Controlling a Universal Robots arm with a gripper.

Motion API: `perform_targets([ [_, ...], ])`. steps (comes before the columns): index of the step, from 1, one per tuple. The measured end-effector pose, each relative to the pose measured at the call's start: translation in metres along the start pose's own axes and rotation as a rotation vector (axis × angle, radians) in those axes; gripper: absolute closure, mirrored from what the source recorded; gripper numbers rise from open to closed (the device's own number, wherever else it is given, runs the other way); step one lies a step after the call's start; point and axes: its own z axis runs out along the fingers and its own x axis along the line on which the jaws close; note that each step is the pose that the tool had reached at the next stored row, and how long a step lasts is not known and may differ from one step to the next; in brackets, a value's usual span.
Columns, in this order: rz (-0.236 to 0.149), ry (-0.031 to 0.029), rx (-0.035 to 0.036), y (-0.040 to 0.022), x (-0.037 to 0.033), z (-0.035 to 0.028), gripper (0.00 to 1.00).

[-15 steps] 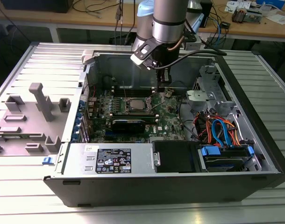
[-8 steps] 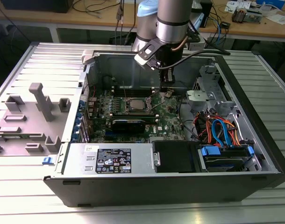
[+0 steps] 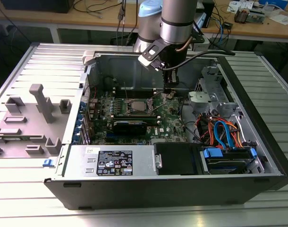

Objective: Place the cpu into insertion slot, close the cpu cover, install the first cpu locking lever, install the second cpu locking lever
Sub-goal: 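Close the cpu cover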

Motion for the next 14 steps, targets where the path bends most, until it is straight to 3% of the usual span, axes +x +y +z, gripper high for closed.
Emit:
perform_targets([
  [7, 0.0, 0.0, 0.0, 0.0003, 0.0, 0.0, 0.89],
  [14, 0.0, 0.0, 0.0, 0.0066, -0.0002, 0.0003, 0.89],
])
